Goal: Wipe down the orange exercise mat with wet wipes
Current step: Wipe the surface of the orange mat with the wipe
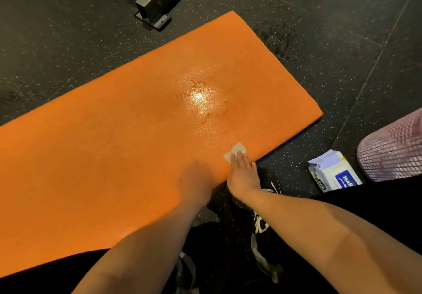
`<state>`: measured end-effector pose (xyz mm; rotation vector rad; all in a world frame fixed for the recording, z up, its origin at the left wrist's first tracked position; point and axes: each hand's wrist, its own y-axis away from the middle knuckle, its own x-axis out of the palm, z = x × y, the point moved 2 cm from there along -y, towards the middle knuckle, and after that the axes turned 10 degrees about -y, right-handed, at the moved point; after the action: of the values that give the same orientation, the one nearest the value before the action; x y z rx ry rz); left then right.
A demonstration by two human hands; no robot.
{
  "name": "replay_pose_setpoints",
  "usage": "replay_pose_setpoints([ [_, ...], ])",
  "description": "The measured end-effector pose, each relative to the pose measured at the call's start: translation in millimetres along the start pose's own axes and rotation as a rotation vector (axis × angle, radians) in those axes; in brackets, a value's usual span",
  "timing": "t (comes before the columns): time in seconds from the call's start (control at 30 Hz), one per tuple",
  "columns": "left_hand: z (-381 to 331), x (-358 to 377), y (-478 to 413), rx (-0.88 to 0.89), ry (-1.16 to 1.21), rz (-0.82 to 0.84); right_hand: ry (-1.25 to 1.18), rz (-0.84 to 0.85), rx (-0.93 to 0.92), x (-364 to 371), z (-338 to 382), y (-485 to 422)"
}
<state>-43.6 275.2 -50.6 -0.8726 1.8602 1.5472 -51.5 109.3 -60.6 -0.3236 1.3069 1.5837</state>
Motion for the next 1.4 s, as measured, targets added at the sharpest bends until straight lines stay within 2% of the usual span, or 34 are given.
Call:
replay_pose_setpoints([
  [0.17,1.8,-2.2,0.3,0.004,0.009,0.002,0.068,0.121,-0.282,17.8,15.5,0.3],
  [0.23,2.6,-3.9,0.1,0.004,0.002,-0.007,0.105,0.128,-0.288,11.1,16.1,-8.9],
  [0.4,2.8,-9.2,-5.5,-0.009,0.018,-0.029,-0.010,0.038,-0.089,-4.0,26.4,-27.3],
  [0.6,6.8,-13.6,-22.3,-0.104,0.095,-0.037,0.035,0.187,-0.326,11.2,49.3,-32.6],
  [0.67,7.7,-15.5,-25.2,-0.139,0.096,-0.066,0.045,0.139,-0.295,4.6,46.2,-46.9],
  [0.77,15.1,-19.2,-31.3,-0.204,0.078,-0.114,-0.030,0.015,-0.095,-9.6,44.0,-70.7],
  [0.83,24.3,-20.1,-37.2,-0.245,0.075,-0.138,-0.076,-0.016,-0.047,-9.6,55.5,-81.8],
  [0.93,32.3,-23.4,-50.6,-0.300,0.123,-0.137,-0.061,0.054,-0.210,3.7,88.1,-85.5],
  [1.0,33.1,-25.6,-58.3,-0.317,0.150,-0.139,0.016,0.162,-0.393,12.8,104.0,-85.7],
  [1.07,36.0,-25.8,-61.1,-0.308,0.156,-0.156,0.118,0.190,-0.512,10.1,104.4,-93.1],
  [1.13,41.4,-23.8,-61.1,-0.290,0.136,-0.160,0.176,0.126,-0.480,-1.8,93.8,-104.7],
  [1.27,46.4,-24.9,-62.0,-0.272,0.116,-0.153,0.085,-0.087,-0.167,-19.7,81.8,-121.8],
  [1.33,45.1,-25.7,-61.6,-0.279,0.138,-0.155,0.030,-0.074,-0.178,-11.0,95.9,-119.2],
  [1.4,42.8,-28.8,-63.1,-0.317,0.176,-0.168,0.069,0.033,-0.337,2.2,111.0,-110.7],
])
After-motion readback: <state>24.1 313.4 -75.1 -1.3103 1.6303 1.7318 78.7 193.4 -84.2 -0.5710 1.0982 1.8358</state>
